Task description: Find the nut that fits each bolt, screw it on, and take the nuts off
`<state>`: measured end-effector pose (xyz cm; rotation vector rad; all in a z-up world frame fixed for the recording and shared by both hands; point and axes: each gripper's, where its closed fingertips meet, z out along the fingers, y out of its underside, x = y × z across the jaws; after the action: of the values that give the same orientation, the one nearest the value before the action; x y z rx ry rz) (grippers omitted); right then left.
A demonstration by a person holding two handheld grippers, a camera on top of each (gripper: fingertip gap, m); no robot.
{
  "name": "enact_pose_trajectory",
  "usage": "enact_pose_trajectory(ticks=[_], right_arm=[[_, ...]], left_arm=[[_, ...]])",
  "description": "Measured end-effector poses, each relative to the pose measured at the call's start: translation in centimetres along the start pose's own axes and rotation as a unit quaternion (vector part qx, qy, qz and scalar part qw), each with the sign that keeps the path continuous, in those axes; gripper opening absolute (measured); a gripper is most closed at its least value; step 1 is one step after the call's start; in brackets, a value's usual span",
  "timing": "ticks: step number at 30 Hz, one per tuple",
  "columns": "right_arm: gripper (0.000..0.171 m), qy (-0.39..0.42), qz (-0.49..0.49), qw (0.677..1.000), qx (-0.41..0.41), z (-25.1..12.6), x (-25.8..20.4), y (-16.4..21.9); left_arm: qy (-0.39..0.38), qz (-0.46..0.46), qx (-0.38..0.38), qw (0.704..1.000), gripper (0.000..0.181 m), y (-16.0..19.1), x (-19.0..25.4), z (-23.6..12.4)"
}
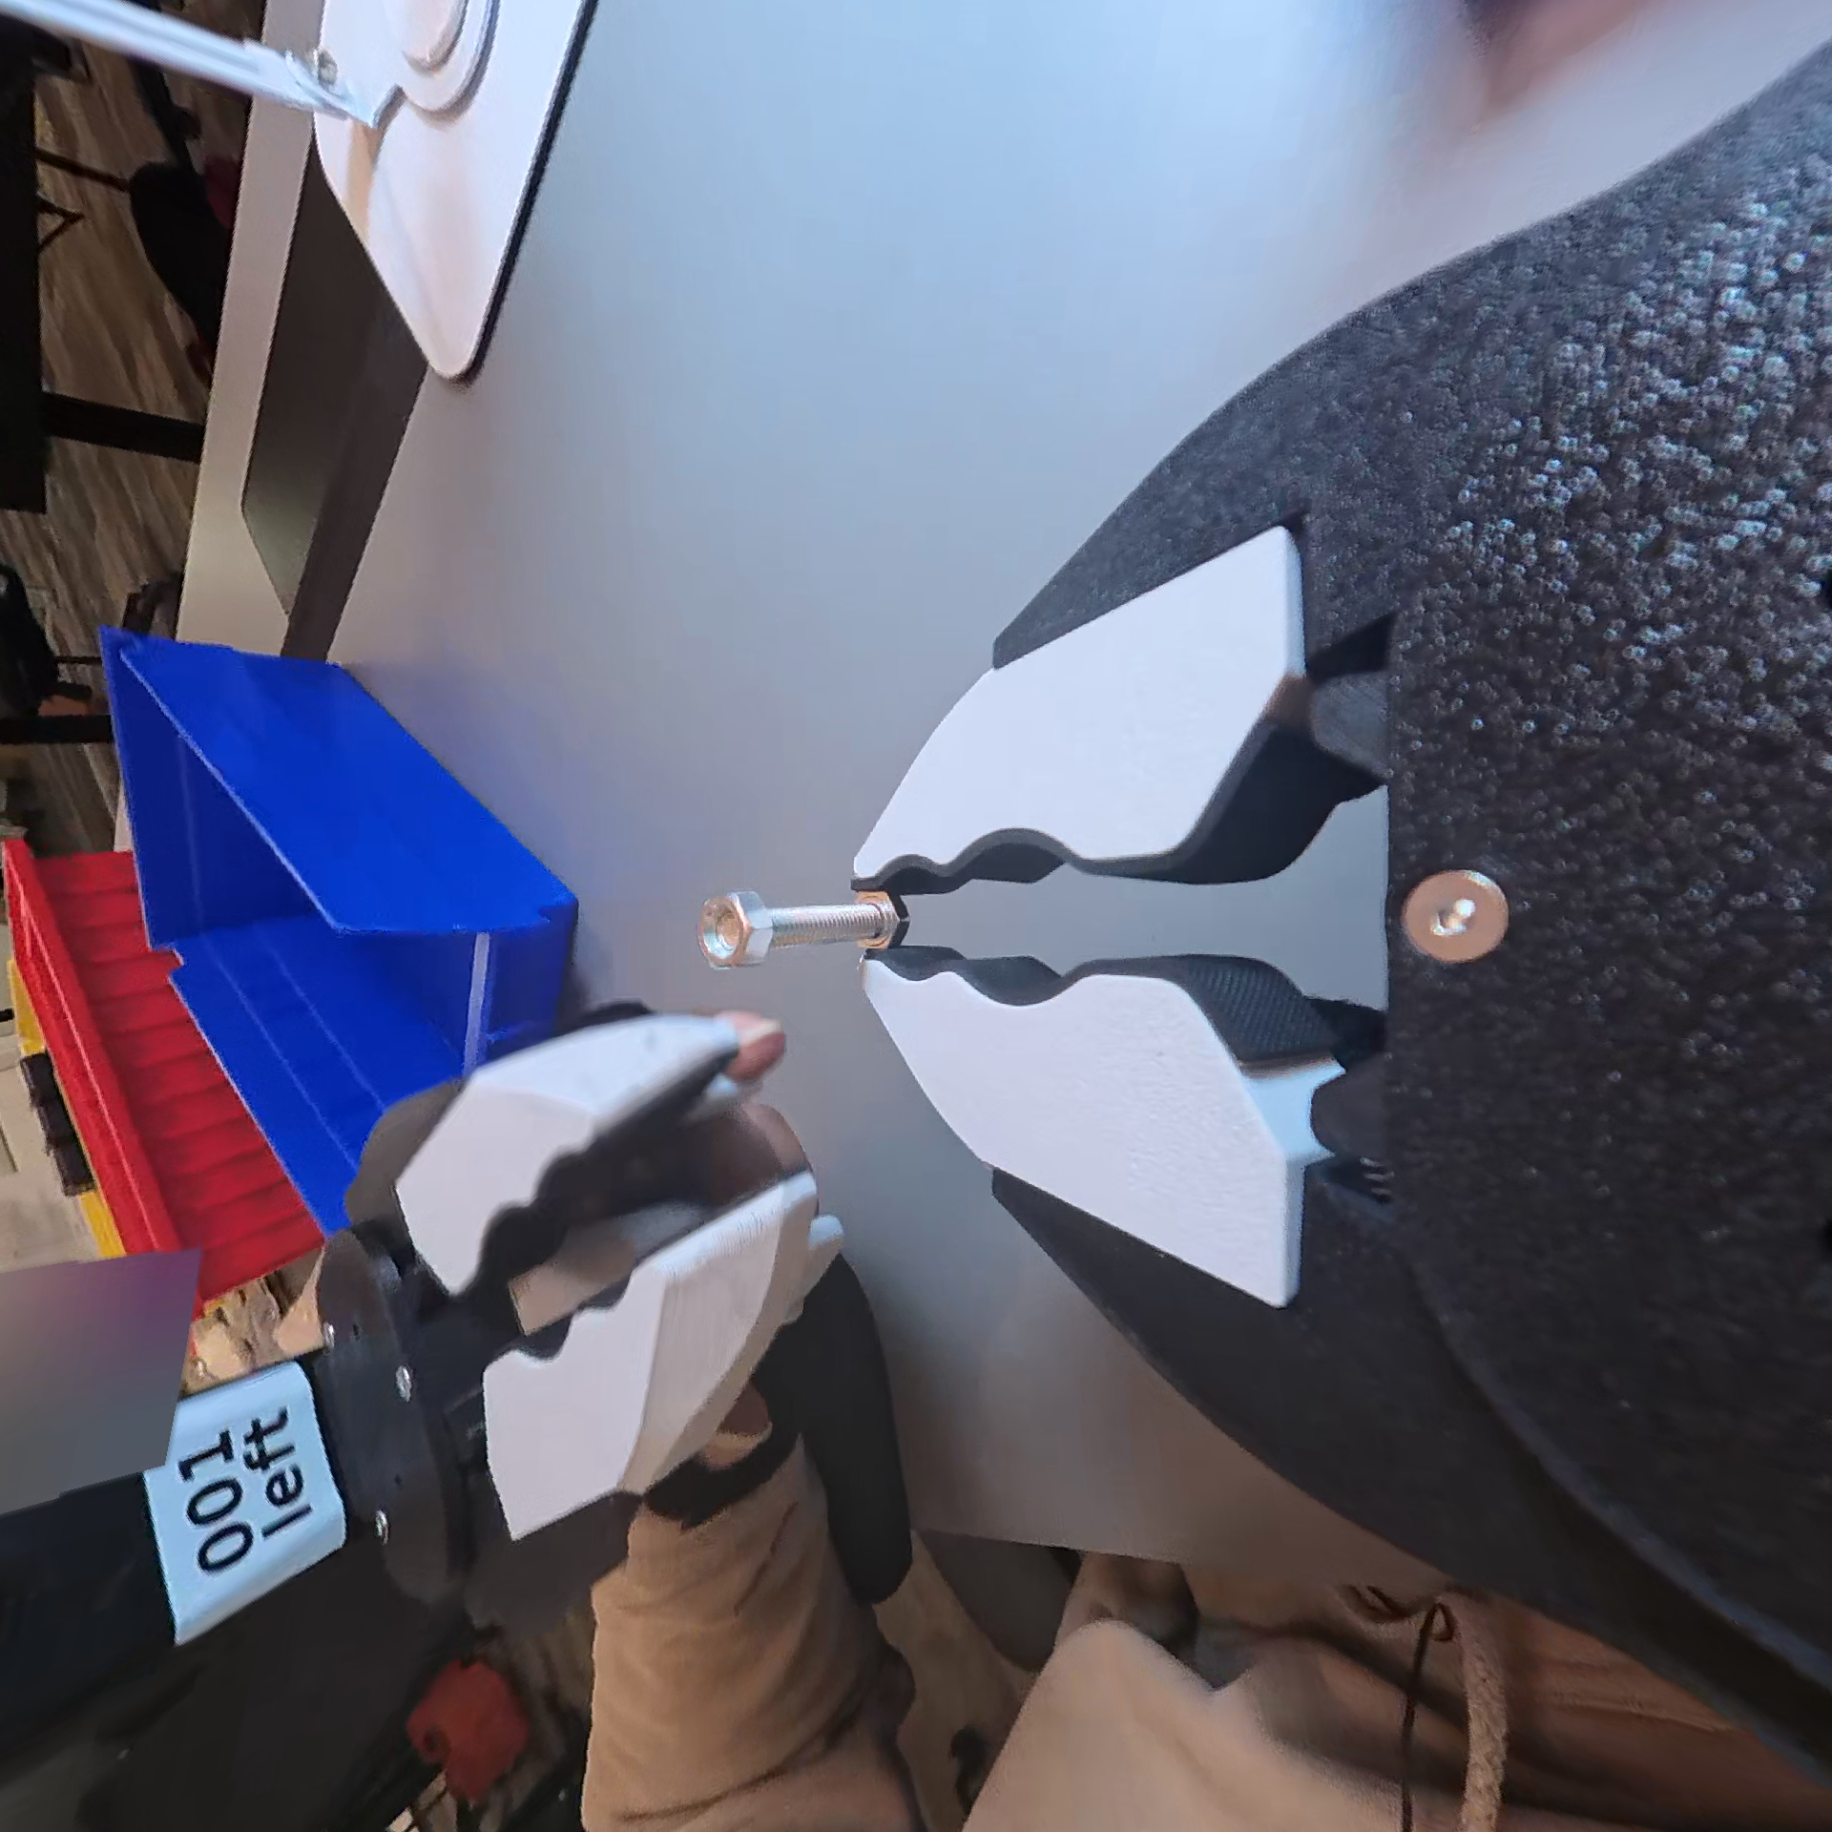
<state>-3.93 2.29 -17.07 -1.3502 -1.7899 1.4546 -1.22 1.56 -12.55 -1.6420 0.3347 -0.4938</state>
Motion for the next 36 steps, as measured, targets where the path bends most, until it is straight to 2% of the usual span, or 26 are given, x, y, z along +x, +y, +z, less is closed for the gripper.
enact_pose_trajectory(ticks=[4, 7, 8, 9, 12, 17, 19, 21, 22, 24, 28, 29, 32, 33, 36], right_arm=[[0.01, -0.024, -0.015, 1.0, -0.013, 0.6, -1.6, 0.5], [0.01, -0.021, -0.012, 1.0, -0.014, 0.7, -1.5, 0.5], [0.01, -0.015, -0.005, 1.0, -0.012, 0.6, -1.1, 0.4], [0.01, -0.01, 0.001, 1.0, -0.008, 0.4, -0.6, 0.3], [0.01, -0.006, 0.002, 1.0, -0.005, 0.2, -0.3, 0.1], [0.01, -0.023, -0.022, 0.999, -0.015, 0.7, -1.8, 0.4], [0.01, -0.019, -0.019, 1.0, -0.014, 0.7, -1.6, 0.4], [0.01, -0.009, -0.009, 1.0, -0.01, 0.5, -0.8, 0.2], [0.01, -0.005, -0.006, 1.0, -0.009, 0.4, -0.5, 0.2], [0.01, -0.005, -0.007, 1.0, -0.007, 0.3, -0.5, 0.1], [0.01, -0.02, -0.023, 0.999, -0.017, 0.8, -1.6, 0.5], [0.01, -0.022, -0.027, 0.999, -0.019, 0.9, -1.9, 0.6], [0.01, -0.017, -0.022, 0.999, -0.017, 0.8, -1.6, 0.5], [0.01, -0.014, -0.019, 1.0, -0.015, 0.7, -1.3, 0.4], [0.01, -0.012, -0.021, 1.0, -0.011, 0.5, -1.2, 0.1]], left_arm=[[-0.019, -0.006, 0.005, 1.0, 0.036, 0.1, -0.8, 0.2], [-0.002, -0.004, -0.005, 1.0, 0.026, 0.2, -0.1, 0.2], [0.012, -0.002, -0.007, 1.0, 0.01, 0.2, 0.3, 0.0], [0.023, -0.004, -0.005, 1.0, 0.005, 0.1, 0.6, -0.1], [0.009, 0.003, -0.002, 1.0, 0.009, 0.0, 0.3, -0.1], [-0.015, -0.009, -0.003, 1.0, 0.03, 0.4, -0.7, 0.1], [-0.002, -0.007, -0.003, 1.0, 0.024, 0.3, -0.3, 0.1], [0.019, 0.001, -0.001, 1.0, 0.004, 0.0, 0.5, -0.2], [0.019, 0.001, 0.001, 1.0, 0.003, -0.1, 0.6, -0.3], [0.01, 0.005, 0.001, 1.0, 0.005, -0.1, 0.3, -0.2], [-0.019, -0.003, 0.0, 1.0, 0.028, 0.2, -0.8, 0.0], [-0.017, -0.002, -0.003, 1.0, 0.029, 0.3, -0.7, 0.1], [-0.012, 0.005, -0.006, 1.0, 0.019, 0.2, -0.3, 0.0], [-0.006, 0.007, -0.004, 1.0, 0.01, 0.1, -0.2, -0.2], [-0.019, 0.005, 0.006, 1.0, 0.015, -0.2, -0.6, -0.3]])
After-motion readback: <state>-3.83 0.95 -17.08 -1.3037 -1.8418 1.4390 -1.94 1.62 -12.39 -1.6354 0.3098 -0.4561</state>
